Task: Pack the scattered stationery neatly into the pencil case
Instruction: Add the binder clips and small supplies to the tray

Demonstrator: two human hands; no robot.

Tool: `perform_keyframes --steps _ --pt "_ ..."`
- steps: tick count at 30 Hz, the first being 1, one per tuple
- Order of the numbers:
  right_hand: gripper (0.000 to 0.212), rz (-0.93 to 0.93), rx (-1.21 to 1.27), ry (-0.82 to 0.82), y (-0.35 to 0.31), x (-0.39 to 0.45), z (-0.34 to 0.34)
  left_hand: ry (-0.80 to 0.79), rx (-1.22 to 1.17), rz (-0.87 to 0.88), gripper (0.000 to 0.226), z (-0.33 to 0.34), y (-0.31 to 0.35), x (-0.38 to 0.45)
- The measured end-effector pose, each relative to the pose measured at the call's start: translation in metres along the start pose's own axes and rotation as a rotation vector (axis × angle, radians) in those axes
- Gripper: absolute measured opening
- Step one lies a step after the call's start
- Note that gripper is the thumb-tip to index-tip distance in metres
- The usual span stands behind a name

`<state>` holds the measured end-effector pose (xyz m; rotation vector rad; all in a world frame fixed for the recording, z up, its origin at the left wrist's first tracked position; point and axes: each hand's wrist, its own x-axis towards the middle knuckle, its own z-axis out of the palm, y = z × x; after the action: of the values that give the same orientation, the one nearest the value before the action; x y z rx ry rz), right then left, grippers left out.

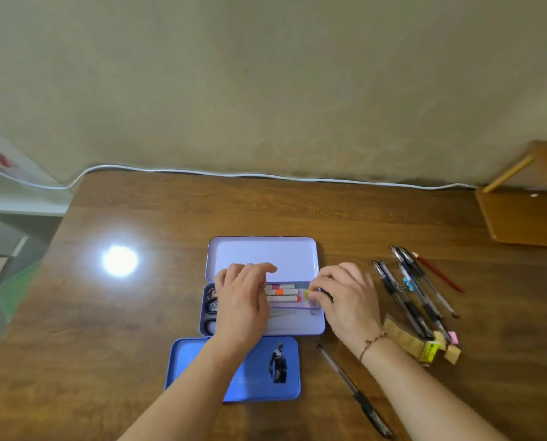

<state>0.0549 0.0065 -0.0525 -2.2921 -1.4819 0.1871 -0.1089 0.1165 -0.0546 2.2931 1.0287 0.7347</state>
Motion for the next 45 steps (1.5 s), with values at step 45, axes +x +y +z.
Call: perform_keyframes --steps 45 --pt "0.034 0.407 0.583 -0.203 -0.032 -0.046 -0.042 -0.331 -0.198 0.078 0.034 -0.013 0.023 -0.014"
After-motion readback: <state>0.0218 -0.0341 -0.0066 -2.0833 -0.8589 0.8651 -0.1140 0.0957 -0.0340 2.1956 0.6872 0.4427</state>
